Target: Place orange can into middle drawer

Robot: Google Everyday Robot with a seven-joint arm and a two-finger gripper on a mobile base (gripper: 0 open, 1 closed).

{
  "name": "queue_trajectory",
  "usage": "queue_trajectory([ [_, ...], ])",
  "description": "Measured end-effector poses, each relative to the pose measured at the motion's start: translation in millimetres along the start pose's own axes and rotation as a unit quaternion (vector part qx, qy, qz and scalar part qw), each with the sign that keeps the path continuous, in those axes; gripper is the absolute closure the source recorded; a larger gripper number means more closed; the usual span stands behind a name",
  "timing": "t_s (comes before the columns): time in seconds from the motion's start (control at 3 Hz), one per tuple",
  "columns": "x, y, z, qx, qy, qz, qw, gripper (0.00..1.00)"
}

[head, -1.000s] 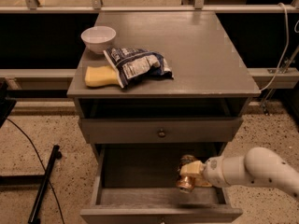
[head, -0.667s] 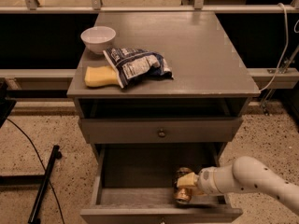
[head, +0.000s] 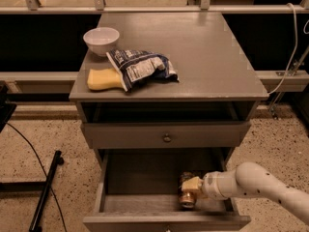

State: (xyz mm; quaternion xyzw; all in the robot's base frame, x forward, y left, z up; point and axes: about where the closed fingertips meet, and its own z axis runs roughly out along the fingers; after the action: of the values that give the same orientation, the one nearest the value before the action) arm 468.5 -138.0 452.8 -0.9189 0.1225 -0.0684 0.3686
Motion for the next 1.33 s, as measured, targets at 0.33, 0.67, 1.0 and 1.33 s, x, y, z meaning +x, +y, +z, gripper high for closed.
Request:
queue_trajectory([
  [0.33, 24, 4, 12, -0.003, 0.01, 0.008, 0.9999, 0.96],
  [0.67, 29, 19, 27, -0.019, 0.005, 0.02, 0.9996, 0.74],
  [1.0, 28, 27, 36, -0.027, 0.007, 0.028, 0.9992, 0.51],
  [1.33, 27, 26, 37, -0.027, 0.006, 0.028, 0.9992, 0.28],
])
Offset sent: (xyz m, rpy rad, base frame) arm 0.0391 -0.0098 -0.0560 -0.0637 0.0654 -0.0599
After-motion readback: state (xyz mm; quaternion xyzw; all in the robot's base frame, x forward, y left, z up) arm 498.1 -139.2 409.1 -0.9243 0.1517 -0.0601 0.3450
